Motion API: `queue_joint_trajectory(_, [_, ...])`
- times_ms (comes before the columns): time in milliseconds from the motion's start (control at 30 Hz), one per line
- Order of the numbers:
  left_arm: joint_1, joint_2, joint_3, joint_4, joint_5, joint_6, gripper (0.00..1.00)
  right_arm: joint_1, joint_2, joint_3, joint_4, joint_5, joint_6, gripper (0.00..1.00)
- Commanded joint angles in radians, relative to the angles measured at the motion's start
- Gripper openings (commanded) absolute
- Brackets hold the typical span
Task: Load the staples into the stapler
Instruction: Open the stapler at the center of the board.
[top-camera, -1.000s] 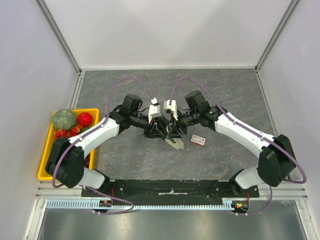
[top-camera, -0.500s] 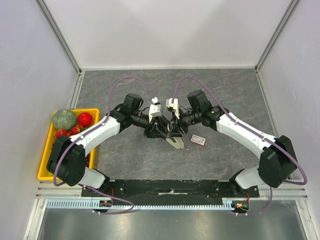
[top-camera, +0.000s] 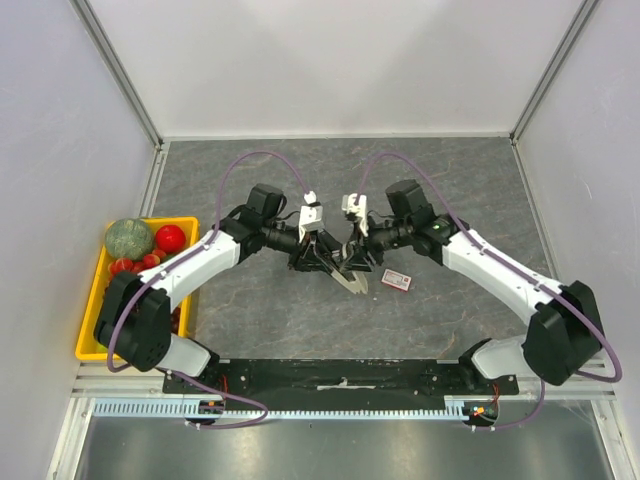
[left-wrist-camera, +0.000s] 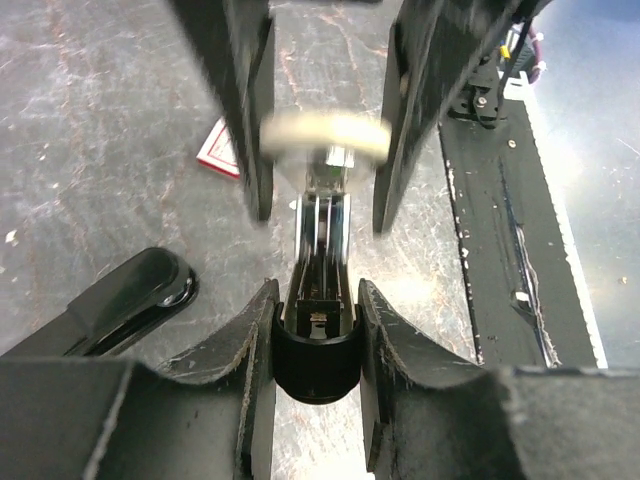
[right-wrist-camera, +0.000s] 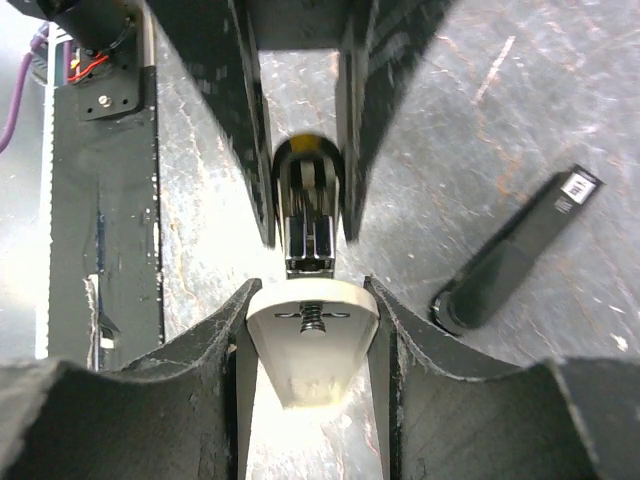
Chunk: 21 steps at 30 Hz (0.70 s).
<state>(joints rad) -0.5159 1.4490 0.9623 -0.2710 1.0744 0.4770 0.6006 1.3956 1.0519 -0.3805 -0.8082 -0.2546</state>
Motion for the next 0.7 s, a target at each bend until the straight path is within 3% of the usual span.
queue_joint_trajectory(0, [0.109,-0.062,0.015,0.006,-0.041,-0.066,0.02,-0.122,-0.116,-0.027,0.101,0.009,-0.009,0.00])
queue_joint_trajectory(200, [0.217,-0.124,0.029,-0.002,-0.010,-0.098,0.02,-0.163,-0.171,-0.134,0.106,-0.023,-0.046,0.00])
queue_joint_trajectory(467, [0.251,-0.248,0.044,-0.016,-0.025,-0.129,0.02,-0.165,-0.144,-0.197,0.058,0.026,-0.155,0.00])
queue_joint_trajectory(667, [0.356,-0.289,0.085,-0.022,0.039,-0.167,0.02,-0.163,-0.103,-0.228,0.052,0.017,-0.183,0.00])
